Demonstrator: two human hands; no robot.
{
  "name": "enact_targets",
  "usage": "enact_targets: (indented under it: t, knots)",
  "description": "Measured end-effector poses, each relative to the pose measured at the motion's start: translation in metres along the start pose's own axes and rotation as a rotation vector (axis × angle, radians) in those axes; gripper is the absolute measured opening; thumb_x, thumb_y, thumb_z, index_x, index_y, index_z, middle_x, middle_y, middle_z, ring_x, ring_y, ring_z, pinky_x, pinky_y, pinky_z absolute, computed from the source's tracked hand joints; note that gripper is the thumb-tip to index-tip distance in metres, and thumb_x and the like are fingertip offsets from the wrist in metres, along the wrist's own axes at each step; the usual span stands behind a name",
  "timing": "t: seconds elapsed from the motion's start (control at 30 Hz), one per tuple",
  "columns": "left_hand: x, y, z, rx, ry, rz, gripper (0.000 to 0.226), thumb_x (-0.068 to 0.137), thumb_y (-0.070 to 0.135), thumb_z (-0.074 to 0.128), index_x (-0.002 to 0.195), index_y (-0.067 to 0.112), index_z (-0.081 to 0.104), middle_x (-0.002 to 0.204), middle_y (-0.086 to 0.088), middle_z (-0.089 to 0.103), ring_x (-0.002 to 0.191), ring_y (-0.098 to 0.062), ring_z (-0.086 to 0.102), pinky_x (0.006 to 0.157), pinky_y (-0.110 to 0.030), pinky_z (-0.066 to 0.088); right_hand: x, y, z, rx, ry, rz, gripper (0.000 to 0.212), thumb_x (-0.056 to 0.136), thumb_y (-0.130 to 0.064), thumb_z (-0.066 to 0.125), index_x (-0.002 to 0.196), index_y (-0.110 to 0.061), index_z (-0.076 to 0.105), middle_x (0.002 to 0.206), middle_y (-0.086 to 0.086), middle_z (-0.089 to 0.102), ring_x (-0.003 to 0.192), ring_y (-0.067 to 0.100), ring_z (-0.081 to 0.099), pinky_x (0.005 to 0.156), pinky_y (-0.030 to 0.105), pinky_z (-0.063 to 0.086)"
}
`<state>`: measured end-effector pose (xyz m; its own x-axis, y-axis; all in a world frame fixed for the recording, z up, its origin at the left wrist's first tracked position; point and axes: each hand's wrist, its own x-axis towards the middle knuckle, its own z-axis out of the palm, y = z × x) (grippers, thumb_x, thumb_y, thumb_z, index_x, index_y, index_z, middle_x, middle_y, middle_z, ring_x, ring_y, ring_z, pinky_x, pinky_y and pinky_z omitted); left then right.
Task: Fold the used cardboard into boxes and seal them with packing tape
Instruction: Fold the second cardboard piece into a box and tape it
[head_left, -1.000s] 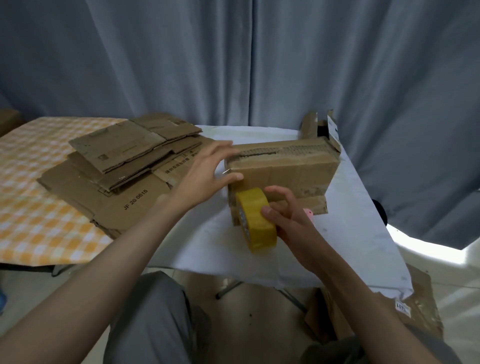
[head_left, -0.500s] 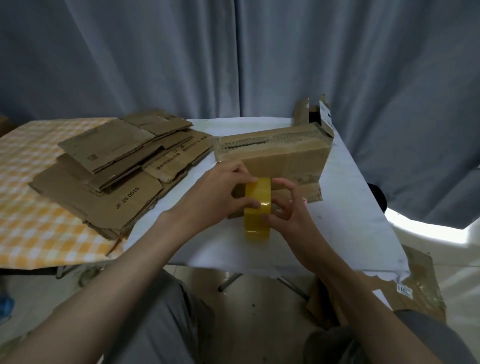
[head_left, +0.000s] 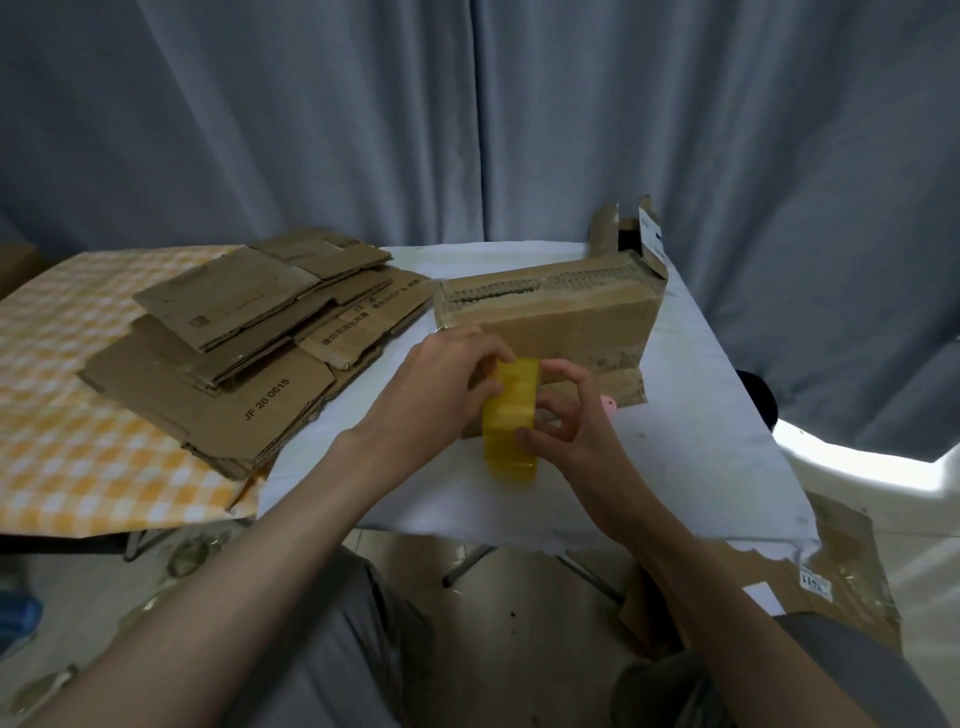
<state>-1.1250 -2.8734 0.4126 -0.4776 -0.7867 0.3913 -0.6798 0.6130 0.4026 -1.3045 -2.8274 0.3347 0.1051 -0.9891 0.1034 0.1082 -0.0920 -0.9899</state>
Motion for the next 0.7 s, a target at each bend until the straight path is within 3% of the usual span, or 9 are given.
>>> enact_targets:
  t: [0.13, 0.23, 0.4, 0.57, 0.7]
  knots:
    - [0.008, 0.002, -0.005, -0.041, -0.019, -0.128, 0.028, 0.078, -0.001, 0.073, 0.092, 0.023, 0.067, 0.075, 0.012, 0.067, 0.074, -0.001, 0.062, 0.077, -0.035, 0.056, 0.000, -0.001, 0.001, 0.002, -0.012, 0.013, 0.067, 0.085, -0.008, 0.076, 0.136, -0.030, 0.038, 0.122, 0.012, 0.067, 0.108, 0.028, 0.069, 0.091, 0.049, 0.057]
    - [0.012, 0.003, -0.007, -0.036, -0.035, -0.198, 0.030, 0.077, -0.007, 0.067, 0.087, 0.021, 0.063, 0.069, 0.009, 0.068, 0.072, -0.002, 0.063, 0.079, -0.036, 0.056, 0.000, -0.001, 0.003, -0.001, -0.026, 0.013, 0.067, 0.085, -0.006, 0.075, 0.135, -0.030, 0.039, 0.121, 0.012, 0.068, 0.107, 0.027, 0.069, 0.091, 0.047, 0.058]
    - [0.010, 0.007, -0.008, 0.026, -0.090, -0.214, 0.021, 0.085, -0.001, 0.057, 0.094, 0.018, 0.055, 0.087, -0.003, 0.065, 0.083, -0.022, 0.062, 0.074, -0.045, 0.055, -0.001, -0.001, 0.006, 0.017, -0.038, -0.004, 0.066, 0.086, 0.000, 0.073, 0.135, -0.027, 0.039, 0.120, 0.015, 0.067, 0.105, 0.030, 0.070, 0.089, 0.043, 0.059]
    - [0.005, 0.014, -0.006, 0.140, -0.195, -0.199, 0.017, 0.092, 0.002, 0.048, 0.104, 0.015, 0.048, 0.086, -0.003, 0.057, 0.075, -0.020, 0.055, 0.055, -0.025, 0.036, -0.002, -0.002, 0.012, -0.036, -0.018, -0.040, 0.061, 0.086, -0.001, 0.073, 0.131, -0.026, 0.041, 0.116, 0.012, 0.068, 0.102, 0.027, 0.071, 0.084, 0.040, 0.060]
    - [-0.005, 0.018, -0.003, 0.141, -0.193, -0.136, 0.014, 0.092, 0.006, 0.050, 0.101, 0.017, 0.049, 0.095, -0.002, 0.055, 0.078, -0.015, 0.049, 0.057, -0.021, 0.029, 0.000, -0.003, 0.018, -0.089, 0.032, -0.079, 0.057, 0.088, -0.002, 0.071, 0.129, -0.024, 0.040, 0.118, 0.015, 0.064, 0.103, 0.023, 0.069, 0.082, 0.035, 0.060]
